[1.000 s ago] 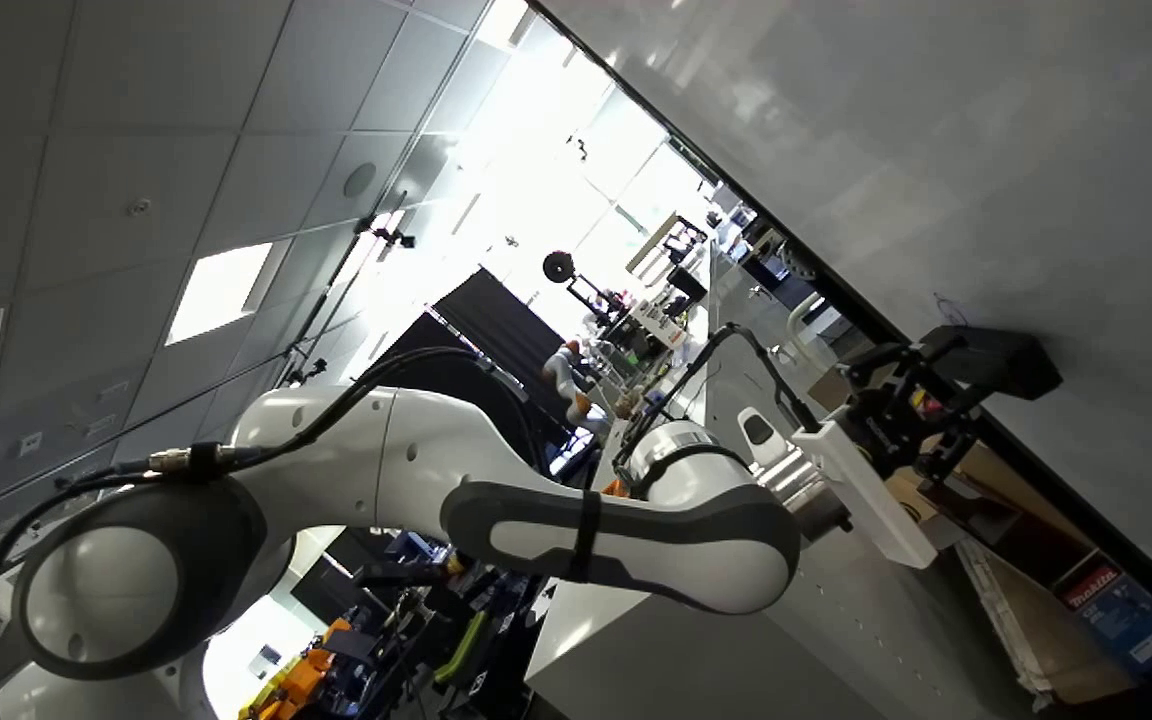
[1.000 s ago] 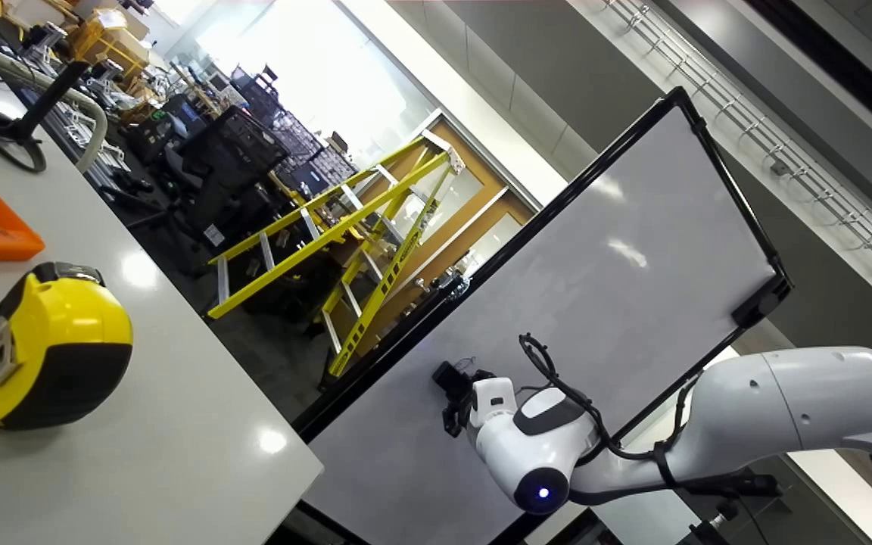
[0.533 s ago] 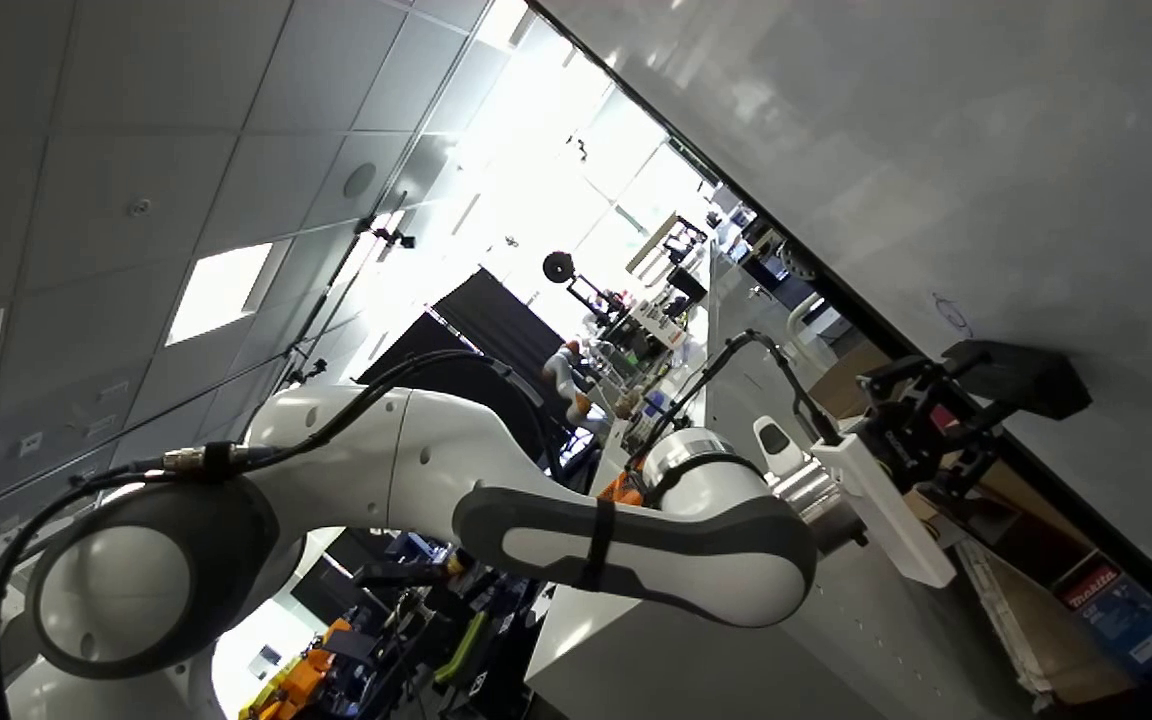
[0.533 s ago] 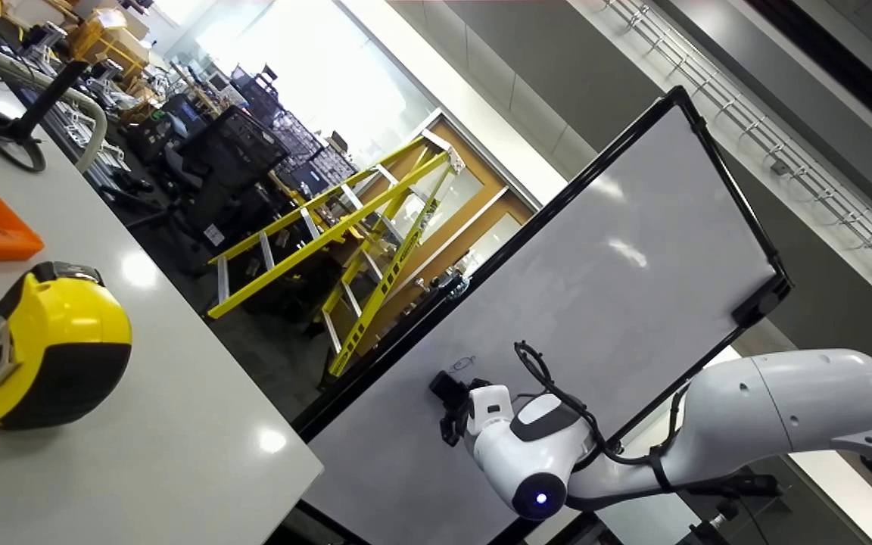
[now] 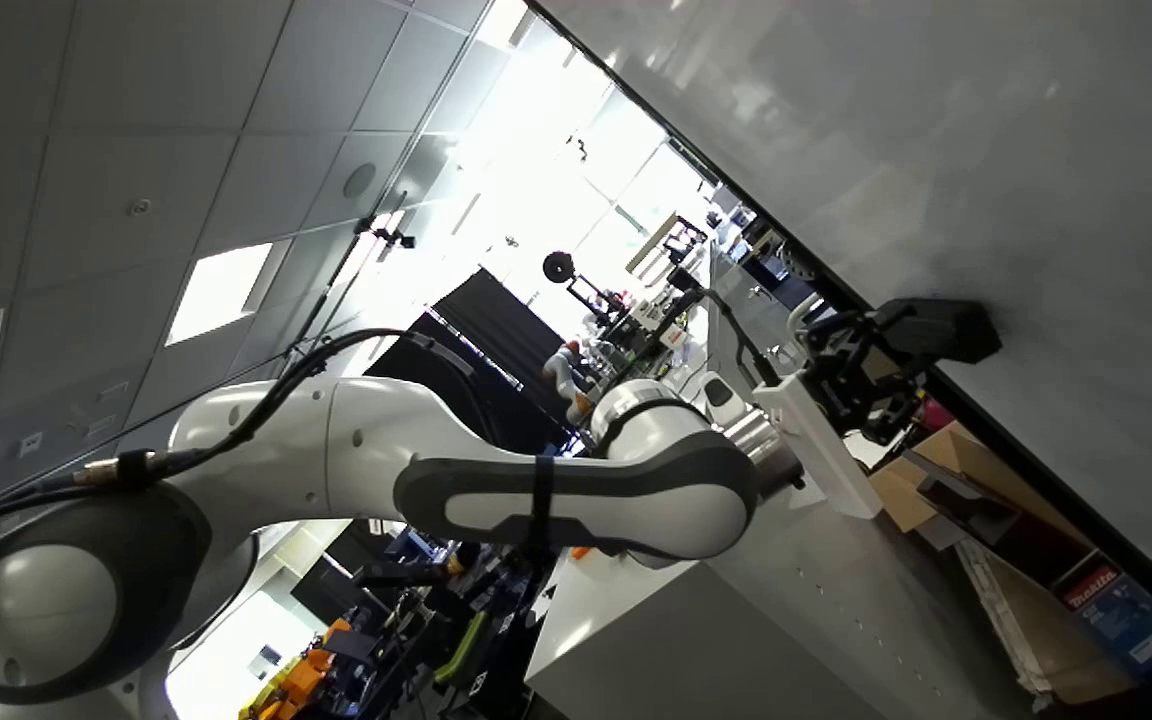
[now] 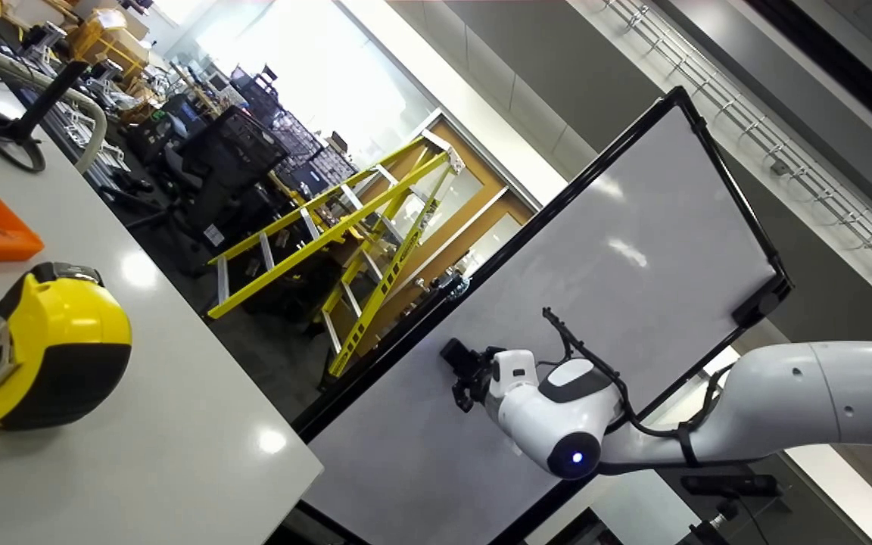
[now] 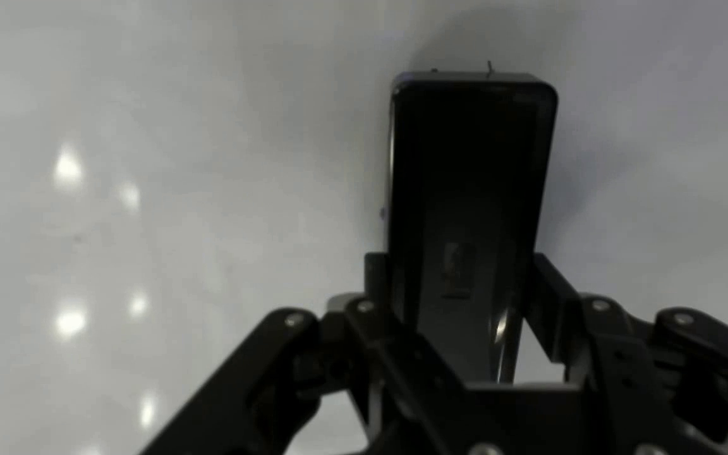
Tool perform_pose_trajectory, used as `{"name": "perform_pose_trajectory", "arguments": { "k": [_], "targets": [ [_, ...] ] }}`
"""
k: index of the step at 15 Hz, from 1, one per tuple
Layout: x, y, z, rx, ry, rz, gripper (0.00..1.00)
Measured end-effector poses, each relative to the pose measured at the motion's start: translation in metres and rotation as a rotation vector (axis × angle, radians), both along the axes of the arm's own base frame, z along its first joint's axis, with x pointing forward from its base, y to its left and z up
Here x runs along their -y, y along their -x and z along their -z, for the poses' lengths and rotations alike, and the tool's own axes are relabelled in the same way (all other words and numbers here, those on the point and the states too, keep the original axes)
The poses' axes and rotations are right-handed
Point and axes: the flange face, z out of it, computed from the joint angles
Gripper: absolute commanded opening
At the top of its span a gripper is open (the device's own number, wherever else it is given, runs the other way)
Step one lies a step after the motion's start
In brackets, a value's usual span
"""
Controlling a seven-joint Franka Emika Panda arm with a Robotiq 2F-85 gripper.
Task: Use the black duster to erase the board then put the duster back on the table
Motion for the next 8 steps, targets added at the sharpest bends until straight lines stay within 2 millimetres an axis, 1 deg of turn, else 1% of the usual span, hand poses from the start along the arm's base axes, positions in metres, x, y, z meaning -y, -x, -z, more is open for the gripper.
{"name": "perform_pose_trajectory", "arguments": {
  "k": [3,5,7,8],
  "targets": [
    [-0.007,-0.005,-0.041,0.014,-0.005,-0.036,0.29],
    [-0.009,-0.007,-0.063,0.013,0.000,-0.058,0.29],
    [-0.009,-0.007,-0.077,-0.002,0.012,-0.076,0.29],
    [-0.008,-0.006,-0.079,-0.011,0.023,-0.080,0.29]
  ]
}}
